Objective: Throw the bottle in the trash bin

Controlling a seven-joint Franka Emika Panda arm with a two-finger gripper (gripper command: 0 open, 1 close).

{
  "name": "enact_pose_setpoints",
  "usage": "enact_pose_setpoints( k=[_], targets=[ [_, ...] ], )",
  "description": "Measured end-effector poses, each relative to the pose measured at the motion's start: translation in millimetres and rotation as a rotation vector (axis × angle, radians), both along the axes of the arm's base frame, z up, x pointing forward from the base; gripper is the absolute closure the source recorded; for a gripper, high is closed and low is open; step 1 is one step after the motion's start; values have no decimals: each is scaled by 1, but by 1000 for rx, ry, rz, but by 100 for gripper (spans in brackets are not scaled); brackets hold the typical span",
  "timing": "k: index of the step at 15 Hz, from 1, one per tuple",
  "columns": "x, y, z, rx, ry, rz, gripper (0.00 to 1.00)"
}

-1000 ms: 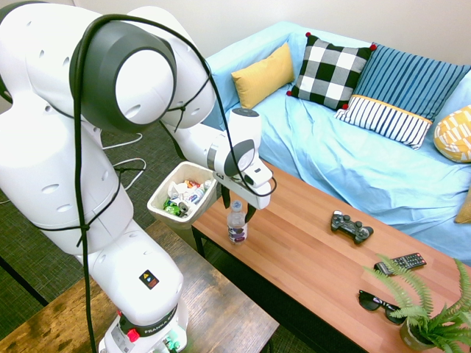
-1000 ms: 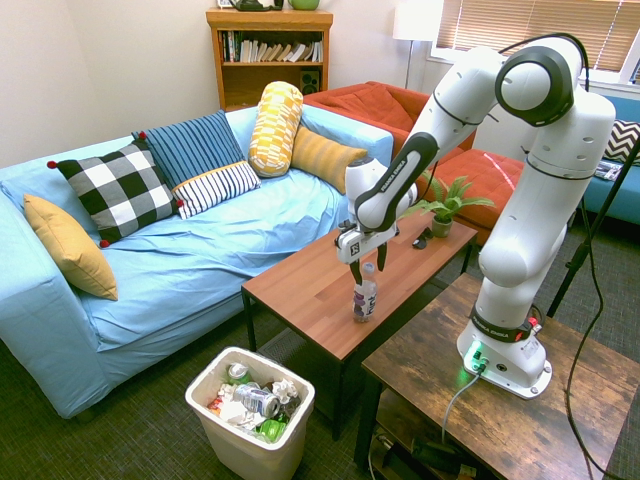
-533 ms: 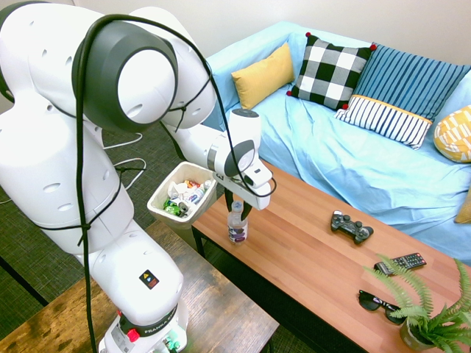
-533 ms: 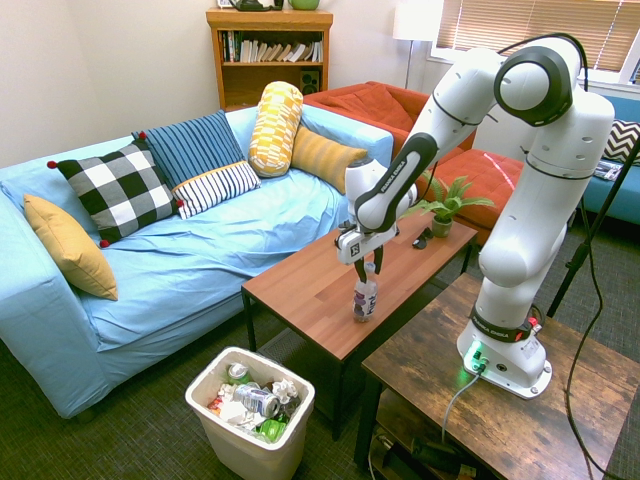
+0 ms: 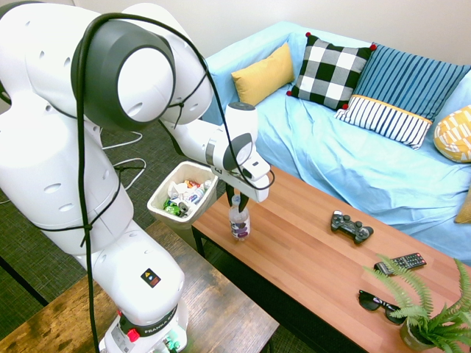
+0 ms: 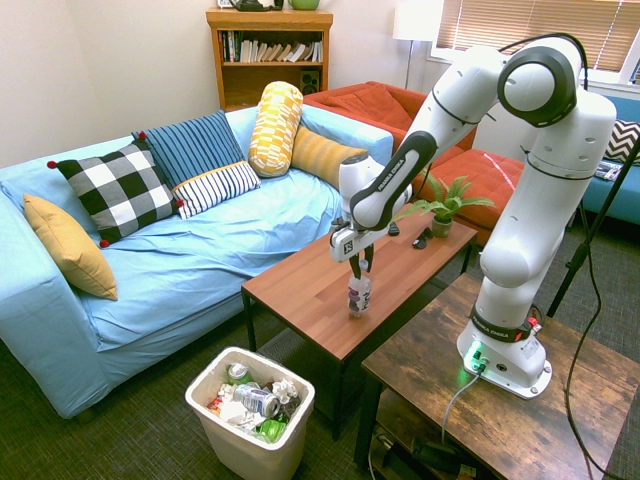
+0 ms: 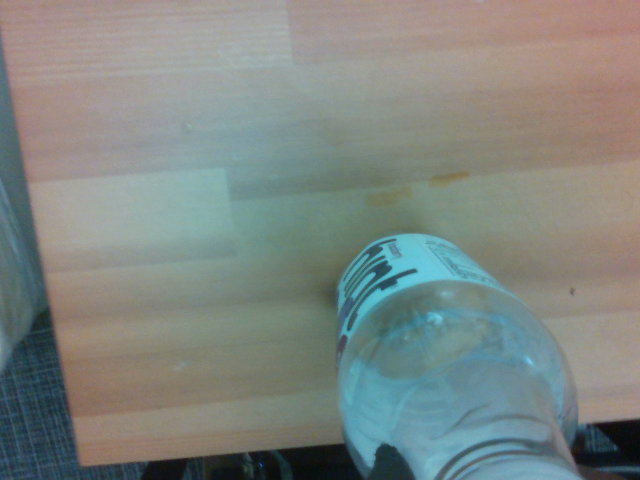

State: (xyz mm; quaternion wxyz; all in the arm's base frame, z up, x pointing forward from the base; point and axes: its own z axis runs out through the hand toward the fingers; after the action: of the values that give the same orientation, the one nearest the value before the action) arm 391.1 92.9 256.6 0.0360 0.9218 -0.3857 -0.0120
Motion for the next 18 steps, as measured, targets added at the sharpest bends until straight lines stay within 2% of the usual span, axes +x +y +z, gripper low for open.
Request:
enact_pose_setpoints(
  k=[4,6,9,12,15,17,18],
  targets=[
    [3,113,46,-24,-211,80,100],
    [8,169,53,-57,-271,108,100],
    [19,251,34,-112,-289,164,100],
    [26,323,-11,-142,-284,226,100],
    [34,366,-64,-158,-266,263,100],
    [34,383,-82,-163,-267,278,100],
    [32,388,-87,-165,-266,281,0]
  ],
)
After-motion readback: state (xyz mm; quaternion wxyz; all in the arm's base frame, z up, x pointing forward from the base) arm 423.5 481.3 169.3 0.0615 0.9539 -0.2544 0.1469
